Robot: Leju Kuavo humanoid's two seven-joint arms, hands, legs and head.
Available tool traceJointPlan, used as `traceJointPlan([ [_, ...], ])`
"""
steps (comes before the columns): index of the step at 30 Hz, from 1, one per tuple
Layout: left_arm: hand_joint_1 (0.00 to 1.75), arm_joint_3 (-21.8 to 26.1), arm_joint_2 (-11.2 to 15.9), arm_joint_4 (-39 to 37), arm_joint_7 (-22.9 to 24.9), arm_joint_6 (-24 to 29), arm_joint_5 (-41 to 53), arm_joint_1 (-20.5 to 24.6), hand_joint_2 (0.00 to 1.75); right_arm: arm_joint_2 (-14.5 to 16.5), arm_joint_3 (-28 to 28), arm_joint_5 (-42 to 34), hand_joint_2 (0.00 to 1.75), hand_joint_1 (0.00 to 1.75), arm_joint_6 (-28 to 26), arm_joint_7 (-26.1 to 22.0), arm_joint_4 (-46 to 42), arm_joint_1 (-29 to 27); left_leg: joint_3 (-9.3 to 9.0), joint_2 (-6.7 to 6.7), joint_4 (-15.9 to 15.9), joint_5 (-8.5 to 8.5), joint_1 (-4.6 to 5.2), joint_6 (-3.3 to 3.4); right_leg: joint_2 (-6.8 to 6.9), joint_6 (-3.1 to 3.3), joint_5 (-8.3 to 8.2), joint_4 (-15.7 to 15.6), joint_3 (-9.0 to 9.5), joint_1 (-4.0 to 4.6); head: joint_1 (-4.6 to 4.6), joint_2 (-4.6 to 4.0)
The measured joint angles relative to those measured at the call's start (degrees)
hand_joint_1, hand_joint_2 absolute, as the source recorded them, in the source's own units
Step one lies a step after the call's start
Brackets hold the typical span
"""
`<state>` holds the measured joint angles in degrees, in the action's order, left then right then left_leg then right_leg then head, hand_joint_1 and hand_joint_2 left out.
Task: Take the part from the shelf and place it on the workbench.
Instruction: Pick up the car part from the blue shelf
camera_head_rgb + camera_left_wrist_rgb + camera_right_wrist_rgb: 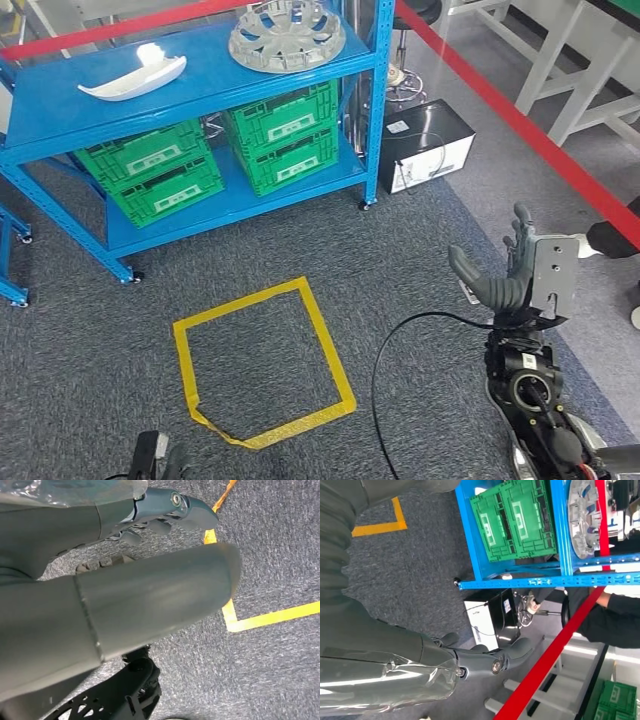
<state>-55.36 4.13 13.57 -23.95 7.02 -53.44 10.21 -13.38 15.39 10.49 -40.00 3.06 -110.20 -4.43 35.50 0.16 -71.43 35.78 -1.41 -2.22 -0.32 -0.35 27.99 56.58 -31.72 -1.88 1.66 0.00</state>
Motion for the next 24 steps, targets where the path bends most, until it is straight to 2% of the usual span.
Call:
traceJointPlan([
  [2,0.00,0.0,0.0,0.0,0.0,0.0,0.0,0.0,0.00,0.0,0.0,0.0,1.75,0.00,0.0,0.0,0.0,0.0,0.21,0.00,-0.3,0.03,0.01,0.02,-0.01,0.02,0.02,0.0,0.03,0.03,-0.02,0.00],
  [4,0.00,0.0,0.0,0.0,0.2,0.0,0.0,-0.1,0.00,0.0,0.0,0.0,1.75,0.00,0.0,0.0,0.0,0.0,1.31,0.00,-1.6,0.01,0.07,0.13,-0.05,0.12,0.17,0.0,0.19,0.16,-0.08,0.00],
  [6,0.00,0.0,0.0,0.0,0.7,0.0,0.0,-0.3,0.00,0.0,0.0,0.2,1.75,0.00,0.0,0.0,0.0,-0.1,2.64,0.02,-1.1,-2.72,0.57,1.05,-0.23,0.37,0.77,-0.1,1.19,0.68,-0.22,-0.01],
  [7,0.00,0.0,0.1,0.0,1.5,-0.1,0.0,-0.5,0.00,0.0,-0.1,0.4,1.75,0.00,0.0,0.1,-0.1,-0.1,1.84,-0.01,2.9,-5.80,1.36,2.75,-0.38,0.44,1.32,-0.6,2.14,0.99,-0.11,-0.01],
  [8,0.00,0.0,0.2,-0.1,2.5,-0.1,0.0,-0.9,0.00,0.0,-0.2,0.5,1.75,0.00,0.0,0.2,-0.3,-0.3,-0.13,-0.03,8.5,-8.78,2.00,4.24,-0.37,0.19,1.83,-1.0,3.41,1.23,-0.11,-0.01],
  [9,0.00,0.0,0.4,-0.1,3.5,0.0,-0.1,-1.2,0.00,-0.1,-0.3,0.6,1.75,0.00,0.0,0.3,-0.5,-0.4,-2.44,-0.06,13.6,-10.73,2.42,5.42,-0.31,-0.26,2.46,-0.7,4.07,1.32,-0.01,-0.01],
  [10,0.00,0.1,0.5,-0.2,4.4,0.0,-0.1,-1.6,0.00,-0.1,-0.4,0.7,1.75,0.00,0.0,0.5,-0.7,-0.5,-4.65,-0.09,18.1,-12.06,2.72,6.41,-0.24,-0.80,3.52,0.6,3.96,1.31,0.16,-0.01],
  [11,0.00,0.1,0.5,-0.2,4.9,0.1,-0.2,-2.0,0.00,-0.2,-0.4,0.7,1.75,0.00,0.0,0.6,-0.9,-0.5,-5.88,-0.06,19.5,-11.90,2.46,6.13,-0.10,-1.36,4.74,3.5,2.75,1.22,0.23,-0.01],
  [13,0.00,0.1,0.4,-0.2,5.1,0.2,-0.3,-2.4,0.00,-0.3,-0.4,0.8,1.75,0.00,0.0,0.7,-0.9,-0.6,-6.54,-0.03,19.6,-11.35,2.10,5.67,-0.11,-1.98,7.34,10.5,-1.72,0.94,0.63,-0.01],
  [14,0.00,0.1,0.2,-0.2,5.1,0.2,-0.4,-2.7,0.00,-0.3,-0.4,0.8,1.75,0.00,0.0,0.8,-0.9,-0.7,-6.95,-0.02,19.6,-10.94,1.89,5.30,-0.09,-2.37,7.45,12.3,-3.39,0.69,0.80,-0.01],
  [15,0.00,0.1,0.1,-0.2,5.1,0.1,-0.4,-3.0,0.00,-0.3,-0.3,0.9,1.75,0.00,0.0,1.0,-0.9,-0.7,-7.45,-0.01,19.5,-10.46,1.61,4.90,-0.05,-2.85,6.36,12.1,-4.13,0.36,0.93,-0.01],
  [16,0.00,0.1,0.0,-0.2,5.1,0.1,-0.4,-3.2,0.00,-0.4,-0.3,1.1,1.75,0.00,0.0,1.3,-0.9,-0.7,-8.02,-0.01,19.4,-9.93,1.25,4.43,0.00,-3.46,4.12,9.9,-3.85,-0.02,1.06,-0.01],
  [17,0.00,0.1,0.0,-0.2,5.1,0.1,-0.4,-3.3,0.00,-0.5,-0.3,1.2,1.75,0.00,0.0,1.7,-1.0,-0.7,-8.55,0.01,19.1,-9.31,0.91,3.90,0.06,-4.08,1.27,6.1,-2.78,-0.46,1.21,-0.01],
  [18,0.00,0.1,0.0,-0.2,5.1,0.1,-0.4,-3.3,0.00,-0.6,-0.3,1.1,1.75,0.00,0.2,2.2,-1.0,-0.7,-8.98,0.08,18.7,-8.72,0.62,3.36,0.00,-4.51,-0.47,2.8,-1.88,-0.67,1.46,-0.01],
  [19,0.00,0.1,0.0,-0.3,5.0,0.0,-0.4,-3.2,0.00,-0.8,-0.4,0.8,1.75,0.00,0.4,2.9,-1.2,-0.6,-9.11,0.14,18.3,-8.18,0.53,2.82,0.02,-4.37,-1.04,0.4,-1.21,-0.72,1.75,-0.01],
  [20,0.00,0.1,0.1,-0.3,5.0,0.0,-0.4,-3.2,0.00,-1.2,-0.4,0.6,1.75,0.00,1.0,3.8,-1.3,-0.5,-9.15,0.16,17.9,-7.69,0.57,2.35,-0.01,-3.77,-1.14,-0.8,-0.88,-0.72,1.97,-0.02],
  [22,0.00,0.1,0.1,-0.3,4.9,-0.2,-0.5,-3.3,0.00,-2.2,-0.4,0.9,1.75,0.00,3.2,7.0,-1.7,-0.1,-9.40,0.14,17.7,-7.22,0.70,1.71,0.01,-1.80,-0.47,-0.7,-0.59,-0.52,1.69,-0.02],
  [24,0.00,0.1,0.1,-0.3,4.9,-0.4,-0.5,-3.4,0.00,-3.5,-0.5,3.5,1.75,0.00,6.2,10.8,-2.2,0.6,-9.51,0.07,16.7,-6.64,0.57,1.31,-0.10,-0.67,-0.75,-0.6,0.10,-0.56,0.96,-0.01],
])
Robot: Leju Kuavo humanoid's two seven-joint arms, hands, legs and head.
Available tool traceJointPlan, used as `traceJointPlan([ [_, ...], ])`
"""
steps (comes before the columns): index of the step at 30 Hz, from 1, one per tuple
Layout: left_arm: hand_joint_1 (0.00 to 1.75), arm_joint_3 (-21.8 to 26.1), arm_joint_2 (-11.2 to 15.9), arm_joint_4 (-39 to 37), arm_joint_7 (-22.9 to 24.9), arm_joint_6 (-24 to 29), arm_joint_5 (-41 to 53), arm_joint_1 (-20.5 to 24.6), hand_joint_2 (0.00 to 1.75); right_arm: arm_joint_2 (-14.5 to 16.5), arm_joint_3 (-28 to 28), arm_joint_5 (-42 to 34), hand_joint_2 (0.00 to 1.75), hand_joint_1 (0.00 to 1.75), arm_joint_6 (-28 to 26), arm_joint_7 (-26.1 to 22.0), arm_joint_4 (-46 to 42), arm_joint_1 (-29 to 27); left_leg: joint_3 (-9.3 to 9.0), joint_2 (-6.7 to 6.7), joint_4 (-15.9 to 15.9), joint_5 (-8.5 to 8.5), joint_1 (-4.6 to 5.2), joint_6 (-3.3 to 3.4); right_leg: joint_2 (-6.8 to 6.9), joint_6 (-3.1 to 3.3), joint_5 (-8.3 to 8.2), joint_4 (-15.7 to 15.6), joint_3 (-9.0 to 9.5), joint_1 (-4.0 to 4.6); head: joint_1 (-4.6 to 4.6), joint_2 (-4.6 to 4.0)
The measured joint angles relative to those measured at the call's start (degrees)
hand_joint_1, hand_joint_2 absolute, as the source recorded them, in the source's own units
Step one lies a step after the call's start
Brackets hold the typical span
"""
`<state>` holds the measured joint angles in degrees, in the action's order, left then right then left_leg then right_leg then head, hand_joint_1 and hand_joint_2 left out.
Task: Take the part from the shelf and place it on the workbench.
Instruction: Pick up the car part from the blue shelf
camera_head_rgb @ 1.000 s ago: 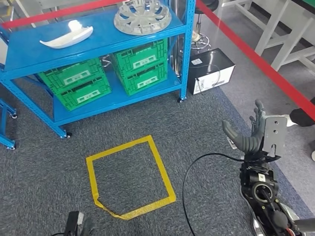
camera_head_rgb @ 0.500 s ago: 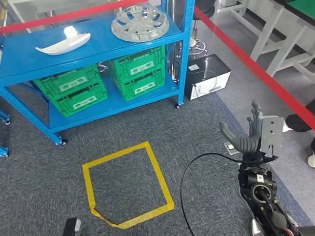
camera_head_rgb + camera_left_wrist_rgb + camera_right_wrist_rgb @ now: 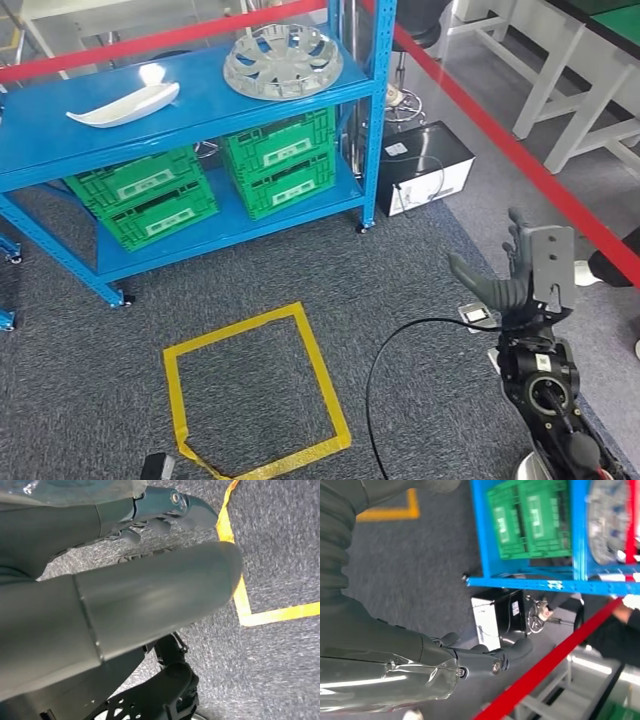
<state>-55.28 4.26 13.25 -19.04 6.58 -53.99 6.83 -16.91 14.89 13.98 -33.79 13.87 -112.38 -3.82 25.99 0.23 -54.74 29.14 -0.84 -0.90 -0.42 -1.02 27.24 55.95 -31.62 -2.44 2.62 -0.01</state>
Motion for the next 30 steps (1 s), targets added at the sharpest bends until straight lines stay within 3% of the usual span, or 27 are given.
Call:
traceJointPlan([
  [2,0.00,0.0,0.0,0.0,0.0,-0.2,0.1,0.2,0.00,-1.4,-0.4,3.3,1.75,0.00,2.7,3.0,-0.4,1.2,2.80,-0.05,-5.4,2.26,-0.06,-0.37,-0.08,0.52,0.16,-0.1,0.49,0.06,-0.60,0.01],
  [4,0.00,0.0,0.0,0.0,0.0,-0.5,0.3,0.3,0.00,-2.6,-1.0,4.7,1.75,0.00,5.1,4.9,-0.5,2.5,8.00,-0.05,-13.7,5.20,0.00,-0.53,-0.09,0.85,0.53,-0.1,0.84,0.34,-1.02,0.00],
  [5,0.00,0.0,-0.1,0.0,0.0,-0.6,0.4,0.2,0.00,-3.2,-1.2,4.5,1.75,0.00,6.2,5.6,-0.5,3.1,10.17,-0.05,-16.5,5.72,0.06,-0.38,-0.10,0.98,0.78,-0.1,1.12,0.55,-1.08,0.00],
  [6,0.00,0.0,-0.1,0.0,0.0,-0.6,0.4,0.2,0.00,-3.8,-1.5,4.0,1.75,0.00,7.3,6.1,-0.5,3.6,11.41,-0.05,-17.3,5.12,0.20,-0.04,-0.14,1.10,1.06,-0.2,1.49,0.79,-1.09,0.00],
  [8,0.00,0.0,-0.1,0.0,0.1,-0.7,0.5,0.2,0.00,-5.0,-1.8,2.2,1.75,0.00,9.5,6.8,-0.3,4.9,10.80,-0.03,-12.4,0.71,0.78,1.39,-0.23,1.28,1.66,-0.3,2.41,1.34,-1.14,-0.01],
  [9,0.00,0.0,0.0,0.0,0.2,-0.8,0.6,0.3,0.00,-5.6,-1.9,1.0,1.75,0.00,10.6,7.0,-0.2,5.6,9.60,-0.05,-8.3,-1.90,1.33,2.56,-0.26,1.35,1.93,-0.4,2.83,1.46,-1.13,-0.01],
  [10,0.00,0.0,0.2,0.0,0.2,-0.8,0.6,0.4,0.00,-6.2,-1.9,-0.3,1.75,0.00,11.7,7.1,0.0,6.4,8.50,-0.05,-4.8,-3.46,1.84,3.65,-0.36,1.32,2.14,-0.6,3.20,1.55,-1.04,-0.01],
  [12,0.00,0.0,0.4,0.0,0.3,-0.9,0.6,0.6,0.00,-7.2,-1.8,-2.9,1.75,0.00,13.4,7.5,0.5,7.9,7.24,0.02,-0.9,-4.39,2.70,5.24,-0.44,0.92,2.16,-1.1,3.65,1.38,-0.92,0.00],
  [13,0.00,0.0,0.5,0.0,0.4,-0.9,0.6,0.6,0.00,-7.7,-1.7,-3.8,1.75,0.00,13.9,7.6,0.8,8.5,6.87,0.07,-0.2,-4.26,2.86,5.49,-0.44,0.54,1.91,-1.3,3.96,1.39,-0.92,0.00],
  [16,0.00,0.0,0.5,0.0,0.5,-1.0,0.6,0.6,0.00,-8.9,-1.6,-4.9,1.75,0.00,14.6,7.7,1.3,9.7,4.56,0.09,2.3,-5.36,2.44,5.22,-0.14,-0.25,2.67,0.3,3.91,1.33,-0.86,-0.01],
  [17,0.00,0.0,0.5,0.0,0.5,-1.0,0.6,0.7,0.00,-9.3,-1.6,-5.1,1.75,0.00,14.7,7.7,1.4,10.2,3.92,0.09,2.7,-5.44,2.22,5.04,-0.08,-0.49,3.87,2.7,2.66,1.28,-0.70,0.00],
  [19,0.00,0.0,0.3,0.0,0.5,-1.1,0.6,0.8,0.00,-9.9,-1.4,-5.3,1.75,0.00,14.8,7.7,1.8,11.0,3.35,0.11,2.8,-4.98,2.19,4.94,-0.05,-1.12,6.64,9.9,-1.69,1.19,-0.39,0.00],
  [20,0.00,0.0,0.2,0.0,0.5,-1.1,0.6,0.7,0.00,-10.1,-1.3,-5.3,1.75,0.00,14.7,7.7,2.1,11.2,3.03,0.11,2.8,-4.60,2.13,4.79,-0.03,-1.40,7.40,12.8,-3.89,1.11,-0.23,0.00],
  [21,0.00,0.0,0.1,0.0,0.5,-1.2,0.5,0.6,0.00,-10.2,-1.1,-4.9,1.75,0.00,14.6,7.6,2.3,11.3,2.59,0.12,2.7,-4.14,2.03,4.58,0.00,-1.63,7.17,14.1,-5.36,1.01,-0.09,0.00],
  [22,0.00,0.0,0.0,0.0,0.5,-1.2,0.5,0.6,0.00,-10.4,-0.9,-4.4,1.75,0.00,14.4,7.5,2.5,11.5,2.06,0.12,2.6,-3.59,1.86,4.31,0.03,-1.91,5.71,13.2,-5.82,0.87,0.03,0.01],
  [24,0.00,0.0,-0.1,0.0,0.5,-1.1,0.3,0.5,0.00,-10.6,-0.4,-3.2,1.75,0.00,13.6,7.3,2.7,11.9,0.90,0.14,2.1,-2.24,1.46,3.58,0.15,-2.56,0.45,6.6,-4.16,0.51,0.33,0.00],
  [25,0.00,0.0,-0.1,0.0,0.5,-1.1,0.3,0.4,0.00,-10.7,-0.1,-2.7,1.75,0.00,13.3,7.2,2.8,12.1,0.53,0.18,1.7,-1.59,1.33,3.15,0.21,-2.73,-1.02,3.2,-3.36,0.53,0.47,0.00],
  [27,0.00,0.0,0.0,-0.1,0.5,-1.1,0.1,0.4,0.00,-10.7,0.4,-1.9,1.75,0.00,12.8,7.5,2.9,12.2,0.42,0.22,0.9,-0.57,1.31,2.33,0.28,-1.80,-1.57,0.3,-2.44,0.71,0.69,-0.01],
  [29,0.00,0.0,0.0,-0.1,0.4,-1.0,0.0,0.2,0.00,-10.7,1.0,-1.2,1.75,0.00,12.8,8.1,2.9,12.1,0.42,0.19,0.4,-0.03,1.40,1.78,0.22,-0.31,-1.13,0.5,-2.14,0.79,0.46,0.00],
  [30,0.00,0.0,0.0,-0.1,0.3,-1.0,0.0,0.2,0.00,-10.7,1.2,-0.9,1.75,0.00,12.9,8.4,2.9,12.1,0.57,0.15,-0.4,0.09,1.38,1.56,0.16,0.04,-1.14,0.4,-1.93,0.72,0.26,0.01],
])
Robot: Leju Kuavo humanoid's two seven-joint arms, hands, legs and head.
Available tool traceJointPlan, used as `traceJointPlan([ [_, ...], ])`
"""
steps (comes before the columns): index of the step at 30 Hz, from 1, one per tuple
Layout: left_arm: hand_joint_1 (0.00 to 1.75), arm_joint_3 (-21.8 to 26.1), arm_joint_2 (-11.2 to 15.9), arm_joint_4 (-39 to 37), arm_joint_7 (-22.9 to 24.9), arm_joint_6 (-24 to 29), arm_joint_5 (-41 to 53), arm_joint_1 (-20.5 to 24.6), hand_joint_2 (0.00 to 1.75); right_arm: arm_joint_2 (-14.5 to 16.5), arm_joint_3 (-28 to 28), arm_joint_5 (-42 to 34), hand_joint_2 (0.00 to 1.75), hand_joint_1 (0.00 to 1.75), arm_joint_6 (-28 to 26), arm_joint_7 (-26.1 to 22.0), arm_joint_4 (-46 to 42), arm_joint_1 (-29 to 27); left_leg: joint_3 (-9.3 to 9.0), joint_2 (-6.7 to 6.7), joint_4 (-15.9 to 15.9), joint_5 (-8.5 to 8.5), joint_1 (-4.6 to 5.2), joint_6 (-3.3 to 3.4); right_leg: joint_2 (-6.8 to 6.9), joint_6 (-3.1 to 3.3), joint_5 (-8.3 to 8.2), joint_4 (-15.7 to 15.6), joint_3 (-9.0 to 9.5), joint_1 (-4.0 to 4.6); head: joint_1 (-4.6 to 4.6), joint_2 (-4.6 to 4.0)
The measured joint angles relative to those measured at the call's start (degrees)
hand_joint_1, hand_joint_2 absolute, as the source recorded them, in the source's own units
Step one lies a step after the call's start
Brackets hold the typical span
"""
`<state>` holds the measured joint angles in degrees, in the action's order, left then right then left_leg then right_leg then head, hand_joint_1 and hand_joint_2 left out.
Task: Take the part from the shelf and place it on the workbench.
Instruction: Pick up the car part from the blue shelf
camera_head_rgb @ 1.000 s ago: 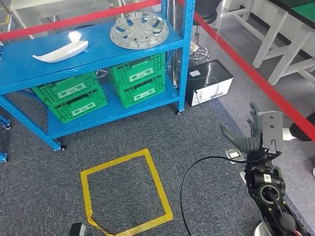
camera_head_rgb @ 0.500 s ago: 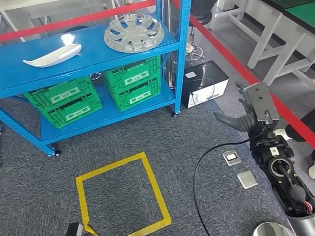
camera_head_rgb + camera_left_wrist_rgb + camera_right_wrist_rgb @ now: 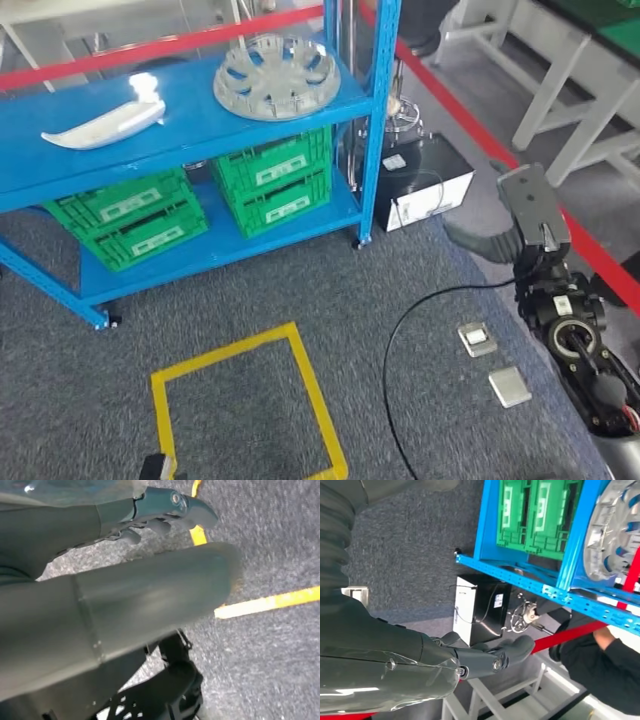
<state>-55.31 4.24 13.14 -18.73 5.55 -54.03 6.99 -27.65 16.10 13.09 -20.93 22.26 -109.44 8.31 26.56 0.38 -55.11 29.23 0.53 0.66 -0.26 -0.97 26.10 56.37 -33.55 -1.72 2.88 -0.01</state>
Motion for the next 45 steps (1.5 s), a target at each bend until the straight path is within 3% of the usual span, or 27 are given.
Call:
traceJointPlan([
  [2,0.00,0.0,0.0,0.0,-0.1,0.0,0.0,0.1,0.00,0.0,0.4,0.5,1.75,0.00,0.3,0.6,0.0,0.2,2.66,-0.06,-4.9,0.75,-0.16,-0.58,0.00,0.49,0.38,-0.3,0.80,-0.19,-0.44,-0.01],
  [5,0.00,0.0,-0.1,0.0,-0.1,0.0,0.0,0.0,0.00,0.0,1.0,0.7,1.75,0.00,0.5,1.0,0.1,0.3,10.42,-0.11,-16.1,4.37,-0.52,-1.43,0.01,0.89,1.38,-0.5,1.90,-0.20,-0.96,-0.01],
  [6,0.00,0.0,-0.1,0.0,-0.1,0.0,0.0,-0.1,0.00,0.0,1.2,0.7,1.75,0.00,0.5,1.0,0.1,0.3,12.15,-0.11,-17.7,4.75,-0.57,-1.46,-0.04,0.90,1.80,-0.5,2.37,-0.20,-0.99,-0.01],
  [7,0.00,0.0,-0.1,0.0,-0.1,0.0,0.0,-0.2,0.00,0.0,1.4,0.7,1.75,0.00,0.5,1.1,0.2,0.3,12.87,-0.11,-17.1,3.82,-0.59,-1.34,-0.11,0.89,2.27,-0.5,3.00,-0.20,-1.04,-0.01],
  [10,0.00,0.0,0.0,0.0,-0.1,0.0,0.0,-0.3,0.00,0.0,1.7,0.8,1.75,0.00,0.6,1.1,0.4,0.4,10.55,-0.06,-6.9,-4.11,-0.24,-0.14,-0.23,0.59,3.78,-0.9,5.45,-0.14,-1.17,-0.01],
  [12,0.00,0.0,0.1,0.0,-0.1,0.0,0.0,-0.4,0.00,0.0,1.9,0.8,1.75,0.00,0.7,1.2,0.5,0.6,9.09,0.02,-2.3,-5.54,0.44,0.87,-0.40,0.09,4.46,-1.4,6.34,-0.11,-1.45,-0.01],
  [14,0.00,0.0,0.1,-0.1,-0.1,-0.1,0.0,-0.4,0.00,-0.1,2.1,0.8,1.75,0.00,1.0,1.4,0.7,0.7,8.30,0.11,-1.0,-4.97,0.71,1.54,-0.54,-0.63,4.50,-1.5,6.96,0.03,-1.50,-0.01],
  [16,0.00,0.0,0.0,-0.1,-0.1,-0.1,-0.1,-0.4,0.00,-0.2,2.2,0.8,1.75,0.00,1.1,1.5,0.7,0.9,6.99,0.15,0.2,-5.62,0.47,1.92,-0.40,-1.12,5.09,-0.5,7.22,0.10,-1.22,-0.02],
  [18,0.00,0.0,0.0,-0.1,-0.1,-0.1,-0.1,-0.3,0.00,-0.3,2.2,0.8,1.75,0.00,1.1,1.5,0.8,1.1,5.93,0.14,0.6,-5.40,0.36,2.33,-0.25,-1.31,7.34,4.1,4.80,0.11,-0.85,-0.01],
  [20,0.00,0.0,0.0,-0.1,-0.1,-0.1,-0.1,-0.2,0.00,-0.3,2.3,0.8,1.75,0.00,1.4,1.6,1.0,1.2,5.33,0.13,0.6,-4.80,0.51,2.68,-0.20,-1.55,10.04,11.4,0.08,0.24,-0.34,0.00],
  [21,0.00,0.0,-0.1,-0.1,-0.1,-0.1,-0.1,-0.3,0.00,-0.3,2.4,0.8,1.75,0.00,1.7,1.8,1.1,1.2,4.96,0.14,0.6,-4.40,0.59,2.75,-0.20,-1.63,10.50,13.7,-1.92,0.32,-0.16,0.01],
  [22,0.00,0.0,-0.2,-0.1,-0.1,-0.1,-0.1,-0.3,0.00,-0.3,2.4,0.8,1.75,0.00,2.1,2.1,1.3,1.2,4.51,0.15,0.5,-3.96,0.65,2.77,-0.19,-1.66,9.81,14.0,-3.03,0.40,0.02,0.00],
  [23,0.00,0.0,-0.3,-0.1,-0.1,-0.1,-0.1,-0.3,0.00,-0.4,2.5,1.0,1.75,0.00,2.6,2.4,1.5,1.3,3.96,0.17,0.5,-3.48,0.69,2.74,-0.18,-1.53,7.84,12.2,-3.12,0.49,0.17,0.00],
  [25,0.00,0.0,-0.4,-0.1,-0.1,-0.1,-0.1,-0.4,0.00,-0.5,2.6,1.4,1.75,0.00,4.0,3.0,1.9,1.8,2.74,0.21,0.3,-2.46,0.73,2.52,-0.16,-0.95,2.42,5.3,-1.50,0.76,0.48,0.00],
  [27,0.00,0.0,-0.5,-0.1,0.0,-0.1,-0.1,-0.3,0.00,-0.8,2.8,1.8,1.75,0.00,5.9,4.1,2.4,2.5,2.12,0.22,0.2,-1.70,0.81,2.08,-0.13,-0.16,0.13,0.4,-0.18,1.16,0.56,0.00],
  [30,0.00,0.0,-0.6,-0.1,0.1,0.0,-0.2,-0.4,0.00,-1.2,3.2,2.0,1.75,0.00,8.1,5.5,3.0,3.3,1.65,0.22,0.0,-1.22,0.90,1.30,-0.18,0.92,-0.03,-1.0,0.95,1.15,0.47,-0.01],
  [32,0.00,0.0,-0.6,-0.1,0.2,0.0,-0.2,-0.2,0.00,-1.4,3.4,2.0,1.75,0.00,8.8,6.0,3.2,3.9,2.75,0.17,-2.7,-0.51,0.81,0.55,-0.13,1.28,0.14,-1.5,1.90,0.67,0.10,-0.01],
  [35,0.00,0.0,-0.6,-0.1,0.3,0.0,-0.2,-0.2,0.00,-1.6,3.5,2.4,1.75,0.00,8.9,5.8,3.4,4.6,9.36,0.06,-13.4,3.05,-0.08,-0.92,0.01,1.50,0.88,-1.8,2.86,0.27,-0.63,0.00],
  [36,0.00,0.0,-0.6,-0.1,0.3,0.0,-0.2,-0.3,0.00,-1.6,3.7,3.3,1.75,0.00,8.6,5.4,3.5,4.6,11.51,0.04,-16.2,3.76,-0.40,-1.25,0.00,1.42,1.24,-1.8,3.21,0.16,-0.71,0.00],
  [37,0.00,0.0,-0.6,-0.1,0.3,0.0,-0.3,-0.4,0.00,-1.6,3.8,4.9,1.75,0.00,8.0,4.9,3.5,4.6,12.79,0.01,-17.0,3.33,-0.65,-1.50,-0.03,1.30,1.65,-1.8,3.66,0.03,-0.78,0.00],
  [38,0.00,0.0,-0.6,-0.1,0.3,0.0,-0.3,-0.5,0.00,-1.6,4.0,7.5,1.75,0.00,7.1,4.3,3.5,4.6,13.05,-0.01,-15.7,1.68,-0.83,-1.64,-0.08,1.14,2.09,-1.8,4.23,-0.11,-0.87,0.00],
  [40,0.00,0.0,-0.6,-0.1,0.2,0.0,-0.3,-0.6,0.00,-1.6,4.2,15.3,1.75,0.00,4.4,3.2,3.5,4.7,11.18,-0.03,-8.4,-3.89,-0.97,-1.57,-0.10,0.67,3.08,-1.9,5.47,-0.38,-1.07,0.00],
  [41,0.00,0.0,-0.6,-0.1,0.2,0.0,-0.3,-0.6,0.00,-1.6,4.2,19.6,1.75,0.00,3.1,2.7,3.4,4.7,10.15,-0.04,-5.0,-5.40,-0.81,-1.38,-0.10,0.39,3.49,-1.9,6.02,-0.43,-1.25,-0.01],
  [43,0.00,0.0,-0.6,-0.1,0.1,0.0,-0.3,-0.5,0.00,-1.6,4.4,26.4,1.75,0.00,1.0,1.5,3.3,4.7,9.04,-0.03,-1.5,-6.20,-0.39,-0.62,-0.17,-0.33,4.07,-2.1,6.57,-0.37,-1.42,-0.01],
  [45,0.00,0.0,-0.6,-0.1,0.0,0.0,-0.2,-0.4,0.00,-1.6,4.7,30.0,1.75,0.00,0.1,0.1,3.1,4.7,8.40,0.01,-0.8,-5.80,-0.25,0.33,-0.25,-1.07,4.29,-2.1,7.05,-0.29,-1.31,0.00],
])
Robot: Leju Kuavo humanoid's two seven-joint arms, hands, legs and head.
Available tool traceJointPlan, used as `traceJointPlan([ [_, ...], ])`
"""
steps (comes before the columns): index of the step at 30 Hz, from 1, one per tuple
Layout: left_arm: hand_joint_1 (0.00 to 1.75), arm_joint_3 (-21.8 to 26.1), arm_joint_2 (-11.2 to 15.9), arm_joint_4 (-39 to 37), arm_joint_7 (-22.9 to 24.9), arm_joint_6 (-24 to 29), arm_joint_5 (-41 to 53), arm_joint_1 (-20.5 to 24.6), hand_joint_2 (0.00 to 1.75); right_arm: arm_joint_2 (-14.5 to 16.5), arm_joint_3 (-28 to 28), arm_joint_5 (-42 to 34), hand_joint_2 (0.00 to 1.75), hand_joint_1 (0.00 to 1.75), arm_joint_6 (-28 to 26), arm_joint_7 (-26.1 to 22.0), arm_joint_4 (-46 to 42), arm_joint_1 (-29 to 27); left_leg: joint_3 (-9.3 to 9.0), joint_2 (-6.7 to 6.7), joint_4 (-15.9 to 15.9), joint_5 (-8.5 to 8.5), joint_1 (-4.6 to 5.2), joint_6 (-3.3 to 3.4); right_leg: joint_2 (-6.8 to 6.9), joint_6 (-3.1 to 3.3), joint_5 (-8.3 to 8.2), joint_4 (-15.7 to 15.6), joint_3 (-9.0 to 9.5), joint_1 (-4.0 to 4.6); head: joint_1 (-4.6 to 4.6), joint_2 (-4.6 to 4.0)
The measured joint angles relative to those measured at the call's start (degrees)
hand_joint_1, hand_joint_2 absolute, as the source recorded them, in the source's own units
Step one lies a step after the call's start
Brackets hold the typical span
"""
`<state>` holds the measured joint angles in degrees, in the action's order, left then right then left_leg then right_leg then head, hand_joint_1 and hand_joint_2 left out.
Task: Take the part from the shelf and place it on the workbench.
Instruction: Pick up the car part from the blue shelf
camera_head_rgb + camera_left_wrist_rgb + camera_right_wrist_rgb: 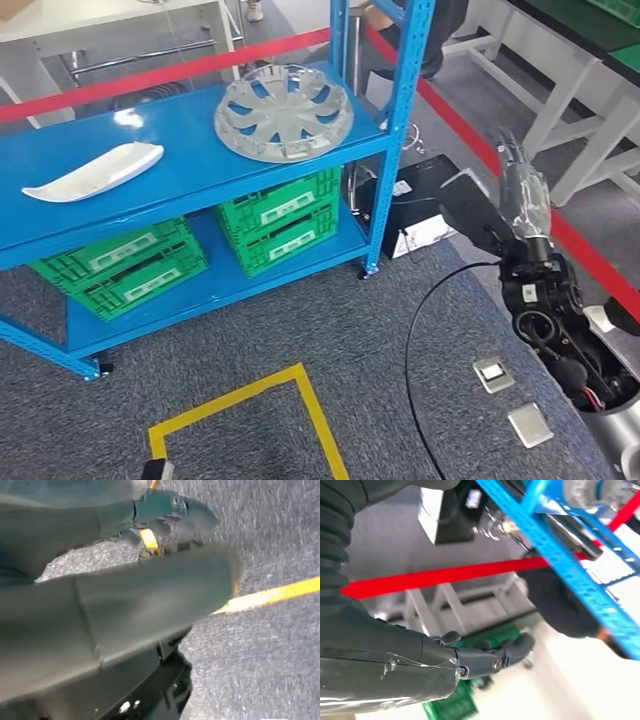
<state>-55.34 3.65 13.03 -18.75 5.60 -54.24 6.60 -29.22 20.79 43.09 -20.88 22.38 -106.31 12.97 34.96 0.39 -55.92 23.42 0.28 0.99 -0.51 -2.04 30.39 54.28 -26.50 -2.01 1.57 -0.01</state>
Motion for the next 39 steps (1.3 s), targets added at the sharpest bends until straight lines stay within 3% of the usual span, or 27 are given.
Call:
traceJointPlan([
  [2,0.00,0.0,0.0,0.0,-0.1,0.0,0.1,0.2,0.00,0.1,0.3,1.9,1.75,0.00,-0.7,-1.3,-0.1,0.2,-1.10,0.06,0.5,0.24,-0.12,0.71,0.12,-0.38,0.81,1.9,-0.40,-0.06,0.36,0.00],
  [3,0.00,0.0,0.0,0.0,-0.2,0.0,0.1,0.3,0.00,0.1,0.5,2.7,1.75,0.00,-1.1,-1.8,-0.1,0.3,-1.66,0.08,0.8,0.42,-0.15,1.03,0.18,-0.42,1.85,4.4,-1.69,-0.06,0.61,-0.01],
  [5,0.00,0.0,-0.1,0.0,-0.3,0.0,0.1,0.5,0.00,0.2,1.0,3.9,1.75,0.00,-1.6,-2.6,-0.2,0.6,-2.43,0.09,0.9,1.03,0.01,1.62,0.21,-0.35,4.65,12.2,-6.30,0.16,1.19,0.00],
  [7,0.00,0.0,-0.2,0.0,-0.3,0.0,0.1,0.5,0.00,0.3,1.4,4.4,1.75,0.00,-1.7,-2.8,-0.2,0.6,-3.30,0.13,0.9,1.80,0.24,1.89,0.21,-0.25,5.47,17.1,-10.28,0.40,1.70,0.00],
  [8,0.00,0.0,-0.2,0.0,-0.3,0.0,0.1,0.4,0.00,0.4,1.6,4.5,1.75,0.00,-1.8,-2.9,-0.2,0.6,-3.87,0.20,0.9,2.23,0.36,1.91,0.21,-0.09,4.12,16.5,-10.90,0.49,1.87,0.00],
  [9,0.00,0.0,-0.3,0.0,-0.3,0.0,0.1,0.4,0.00,0.4,1.7,4.6,1.75,0.00,-1.9,-3.0,-0.2,0.6,-4.53,0.28,0.9,2.69,0.45,1.87,0.21,0.15,1.63,13.8,-10.47,0.57,2.05,0.00],
  [10,0.00,0.0,-0.3,0.0,-0.3,0.0,0.1,0.4,0.00,0.5,1.8,4.7,1.75,0.00,-1.9,-3.1,-0.2,0.6,-5.14,0.36,1.0,3.18,0.50,1.79,0.23,0.50,-1.36,9.9,-9.46,0.71,2.21,0.00],
  [12,0.00,0.0,-0.3,0.0,-0.3,0.0,0.1,0.4,0.00,0.6,2.0,4.8,1.75,0.00,-2.1,-3.4,-0.2,0.8,-5.96,0.51,0.9,3.96,0.61,1.43,0.27,1.06,-4.31,3.7,-7.65,1.17,2.25,-0.01],
  [14,0.00,0.0,-0.4,0.0,-0.3,0.0,0.0,0.4,0.00,0.8,2.3,4.8,1.75,0.00,-2.2,-3.4,-0.3,0.9,-6.24,0.56,0.9,4.35,0.68,0.89,0.30,1.45,-4.26,1.7,-6.95,1.49,2.11,-0.01],
  [17,0.00,0.0,-0.3,0.0,-0.4,0.0,-0.1,0.5,0.00,1.0,2.4,4.1,1.75,0.00,-1.9,-3.1,-0.3,1.3,-6.16,0.48,-0.4,5.06,0.74,-0.09,0.30,2.08,-4.44,0.5,-5.55,0.99,1.78,0.01],
  [19,0.00,0.0,-0.3,0.0,-0.5,0.0,-0.1,0.6,0.00,1.1,2.4,2.8,1.75,0.00,-1.8,-2.9,-0.3,1.5,-3.14,0.36,-6.0,6.98,0.40,-0.93,0.44,2.40,-4.14,-0.1,-4.42,0.66,1.27,-0.01],
  [21,0.00,0.0,-0.3,0.0,-0.5,0.0,-0.2,0.5,0.00,1.2,2.4,1.4,1.75,0.00,-1.7,-2.8,-0.3,1.5,1.89,0.30,-13.6,9.37,-0.13,-1.68,0.55,2.56,-3.53,-0.2,-3.64,0.53,0.83,-0.01],
  [22,0.00,0.0,-0.3,0.0,-0.5,0.0,-0.2,0.4,0.00,1.2,2.4,0.8,1.75,0.00,-1.7,-2.8,-0.3,1.4,3.84,0.27,-15.8,9.55,-0.37,-1.98,0.53,2.53,-3.14,-0.3,-3.20,0.46,0.73,-0.01],
  [23,0.00,0.0,-0.3,0.0,-0.5,0.0,-0.2,0.3,0.00,1.2,2.3,0.3,1.75,0.00,-1.7,-2.8,-0.2,1.3,4.83,0.25,-15.8,8.52,-0.59,-2.22,0.47,2.47,-2.71,-0.3,-2.68,0.35,0.63,-0.01],
  [24,0.00,0.0,-0.3,0.0,-0.5,0.0,-0.2,0.2,0.00,1.2,2.2,-0.3,1.75,0.00,-1.7,-2.8,-0.2,1.2,4.76,0.23,-13.7,6.26,-0.78,-2.37,0.40,2.35,-2.24,-0.3,-2.06,0.24,0.52,-0.01],
  [26,0.00,0.0,-0.2,0.0,-0.5,0.0,-0.2,0.1,0.00,1.2,1.8,-1.4,1.75,0.00,-1.9,-2.8,0.0,0.9,2.69,0.20,-6.1,0.48,-0.96,-2.32,0.29,1.94,-1.29,-0.3,-0.81,0.06,0.28,-0.02],
  [28,0.00,0.0,-0.2,0.0,-0.4,0.0,-0.1,0.1,0.00,1.2,1.0,-2.6,1.75,0.00,-2.3,-2.8,0.1,0.4,1.17,0.10,-1.0,-1.40,-0.63,-1.73,0.18,1.24,-0.56,-0.4,-0.31,0.07,-0.08,-0.02],
  [31,0.00,-0.1,-0.1,0.0,-0.4,0.0,-0.1,0.0,0.00,1.1,0.0,-3.4,1.75,0.00,-2.6,-2.8,0.1,-0.6,0.33,0.07,0.1,-0.99,-0.34,-0.50,0.09,0.03,0.33,-0.8,0.24,0.15,-0.01,-0.01],
  [33,0.00,-0.1,-0.1,0.0,-0.4,0.0,-0.1,0.1,0.00,1.0,-0.7,-3.6,1.75,0.00,-2.7,-2.8,0.1,-0.8,-0.58,0.01,0.8,-0.61,-0.59,0.13,0.18,-0.44,1.76,1.3,-0.47,0.12,0.39,-0.01],
  [34,0.00,-0.1,0.0,0.0,-0.4,0.0,-0.1,0.2,0.00,0.9,-1.0,-3.7,1.75,0.00,-2.7,-2.8,0.1,-1.0,-1.06,-0.02,1.1,-0.43,-0.69,0.46,0.23,-0.56,3.11,4.4,-2.07,0.13,0.67,-0.01],
  [36,0.00,-0.1,0.0,0.0,-0.4,0.0,-0.1,0.3,0.00,0.8,-1.4,-3.9,1.75,0.00,-2.7,-2.8,0.1,-1.5,-1.86,-0.04,1.2,0.20,-0.59,0.97,0.25,-0.73,5.85,13.0,-7.11,0.30,1.27,-0.01],
  [37,0.00,-0.1,0.0,0.0,-0.4,0.0,-0.1,0.3,0.00,0.8,-1.6,-4.0,1.75,0.00,-2.7,-2.8,0.1,-1.9,-2.31,-0.02,1.3,0.56,-0.55,1.07,0.25,-0.80,6.18,16.0,-9.30,0.36,1.53,0.00],
  [38,0.00,-0.1,0.0,0.0,-0.4,0.0,-0.1,0.3,0.00,0.7,-1.7,-4.1,1.75,0.00,-2.7,-2.8,0.1,-2.1,-2.82,0.00,1.2,0.99,-0.53,1.07,0.25,-0.84,5.24,16.9,-10.55,0.37,1.77,-0.01],
  [39,0.00,-0.1,-0.1,0.0,-0.4,0.0,-0.1,0.2,0.00,0.7,-1.8,-4.1,1.75,0.00,-2.7,-2.8,0.1,-2.3,-3.41,0.04,1.2,1.46,-0.54,1.00,0.26,-0.83,3.12,15.4,-10.66,0.36,2.01,-0.01],
])
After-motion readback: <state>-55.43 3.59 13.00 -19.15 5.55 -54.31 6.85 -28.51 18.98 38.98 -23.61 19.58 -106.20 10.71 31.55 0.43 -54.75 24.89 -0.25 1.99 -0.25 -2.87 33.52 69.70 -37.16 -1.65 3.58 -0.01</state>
